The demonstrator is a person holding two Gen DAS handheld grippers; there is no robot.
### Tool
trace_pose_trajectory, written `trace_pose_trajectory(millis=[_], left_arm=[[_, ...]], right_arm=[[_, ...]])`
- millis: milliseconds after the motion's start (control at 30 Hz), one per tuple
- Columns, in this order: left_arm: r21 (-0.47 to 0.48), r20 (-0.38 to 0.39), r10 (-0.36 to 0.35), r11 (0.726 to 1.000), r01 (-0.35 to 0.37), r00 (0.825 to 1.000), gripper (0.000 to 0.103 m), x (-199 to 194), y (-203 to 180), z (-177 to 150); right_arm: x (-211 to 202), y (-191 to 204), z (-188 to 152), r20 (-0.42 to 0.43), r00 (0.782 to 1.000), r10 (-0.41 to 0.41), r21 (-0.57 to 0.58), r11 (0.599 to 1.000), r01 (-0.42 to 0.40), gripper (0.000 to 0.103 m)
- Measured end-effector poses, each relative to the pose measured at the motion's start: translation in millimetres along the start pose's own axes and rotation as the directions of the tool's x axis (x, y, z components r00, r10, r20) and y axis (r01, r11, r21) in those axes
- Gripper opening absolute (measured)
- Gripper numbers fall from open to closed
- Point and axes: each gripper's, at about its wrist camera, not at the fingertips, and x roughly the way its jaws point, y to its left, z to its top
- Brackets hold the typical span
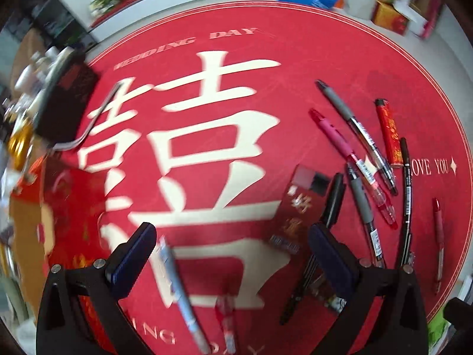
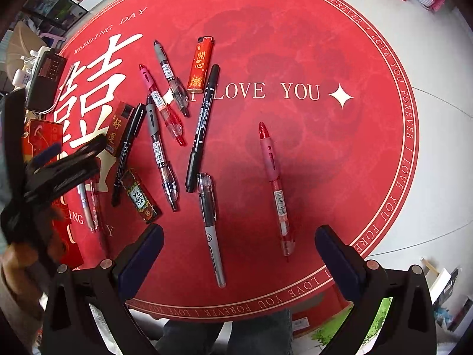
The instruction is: Organize rigid objects
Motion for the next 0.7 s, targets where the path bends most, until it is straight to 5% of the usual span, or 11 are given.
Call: trace_pose_trajectory(millis=[267, 400, 433, 533, 700], left_arm=[[0.041, -0.015, -0.023, 0.999, 0.023, 1.0, 0.103, 22, 5, 11], [-0.015, -0.001, 0.005, 1.0, -0.005, 1.0, 0.103, 25, 16, 21], [0.057, -0.093, 0.229, 0.973, -0.225, 0.969, 0.103, 27, 22, 24], [0.058, -0.109, 0.214, 0.976, -0.208, 0.971, 0.103, 29, 25, 27], [0.187, -0.104, 0.204, 0.965, -0.182, 0.973, 0.103, 31, 5, 19]], right_arm=[[1, -7, 3, 0.002, 1.0, 0.015, 0.022, 1.0, -0.015, 0.103], [2, -12, 8, 0.004, 1.0, 0.015, 0.034, 0.999, -0.015, 0.103], [2, -13, 10, 0.006, 1.0, 0.016, 0.039, 0.999, -0.016, 0.103], [0, -15, 12, 0.01, 1.0, 0.02, 0.039, 0.999, -0.021, 0.103], [1, -17, 14, 0.009, 1.0, 0.025, 0.044, 0.999, -0.025, 0.103]])
